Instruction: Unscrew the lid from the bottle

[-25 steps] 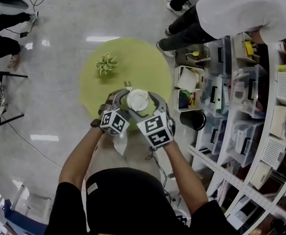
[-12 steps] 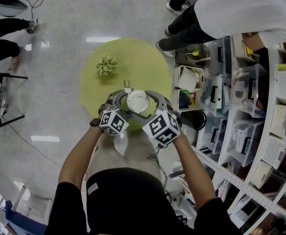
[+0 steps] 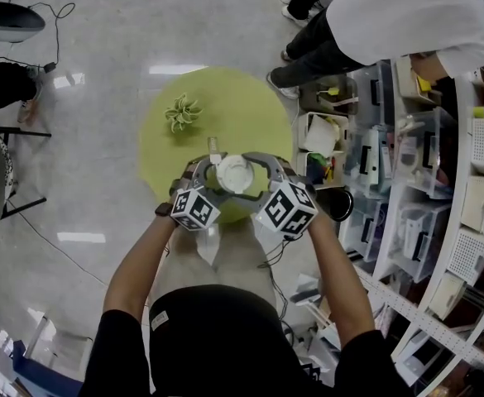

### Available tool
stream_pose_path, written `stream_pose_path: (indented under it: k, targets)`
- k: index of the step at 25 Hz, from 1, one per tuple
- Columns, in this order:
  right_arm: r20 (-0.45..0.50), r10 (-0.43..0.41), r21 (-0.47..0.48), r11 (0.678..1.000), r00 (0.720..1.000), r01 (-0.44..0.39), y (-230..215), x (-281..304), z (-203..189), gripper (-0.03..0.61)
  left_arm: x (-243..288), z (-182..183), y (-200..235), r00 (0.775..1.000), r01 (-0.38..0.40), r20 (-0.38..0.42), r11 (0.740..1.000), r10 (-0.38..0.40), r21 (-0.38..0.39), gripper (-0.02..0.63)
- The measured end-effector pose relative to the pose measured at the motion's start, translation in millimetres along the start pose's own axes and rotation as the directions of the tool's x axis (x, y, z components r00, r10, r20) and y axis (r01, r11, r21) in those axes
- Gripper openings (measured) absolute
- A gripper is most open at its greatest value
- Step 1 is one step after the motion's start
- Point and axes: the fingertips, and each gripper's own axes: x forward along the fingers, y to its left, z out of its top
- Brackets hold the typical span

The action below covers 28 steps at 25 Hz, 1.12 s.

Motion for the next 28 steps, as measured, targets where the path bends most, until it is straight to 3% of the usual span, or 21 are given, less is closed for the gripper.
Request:
stream_pose_path:
  k: [5, 8, 11, 15, 19, 25, 28]
  targets:
    - [-0.020, -0.042, 0.065, 0.997, 0.999, 0.043, 1.9, 1.3, -5.8, 0.426, 0.0, 0.8, -1.9, 1.000, 0.007, -0.004, 1.000, -0.007, -0.012, 0.403]
    - [0.043, -0.126, 0.147, 0.982, 0.991, 0.118, -0.5, -4.6, -4.0, 0.446, 0.3, -0.3, -1.0, 1.000, 0.007, -0.006, 1.000, -0.007, -0.018, 0.403]
    - [0.123, -0.265, 0.284, 0.933, 0.956, 0.222, -6.5, -16.3, -2.3, 0.443, 0.8, -0.9, -1.0, 1.000, 0.003, -0.004, 1.000, -0.003, -0.027, 0.402]
    - [0.132, -0.450, 0.437, 0.826, 0.883, 0.355, -11.1, -21.8, -7.7, 0.418, 0.6, -1.4, -1.1, 1.000, 0.001, -0.007, 0.999, -0.002, -0.036, 0.402]
    - [0.143, -0.515, 0.495, 0.777, 0.845, 0.390, -10.8, -15.8, -6.7, 0.399, 1.5, -1.8, -2.0, 1.000, 0.003, -0.007, 0.999, -0.003, -0.039, 0.402]
    - [0.175, -0.512, 0.496, 0.784, 0.841, 0.374, -9.8, -6.5, -6.4, 0.370, 1.3, -1.7, -2.2, 1.000, 0.002, -0.008, 0.999, -0.003, -0.049, 0.400]
    - [0.220, -0.485, 0.483, 0.808, 0.846, 0.337, -8.8, -7.6, -2.2, 0.356, 1.8, -1.7, -2.3, 1.000, 0.011, -0.008, 0.999, -0.011, -0.049, 0.400]
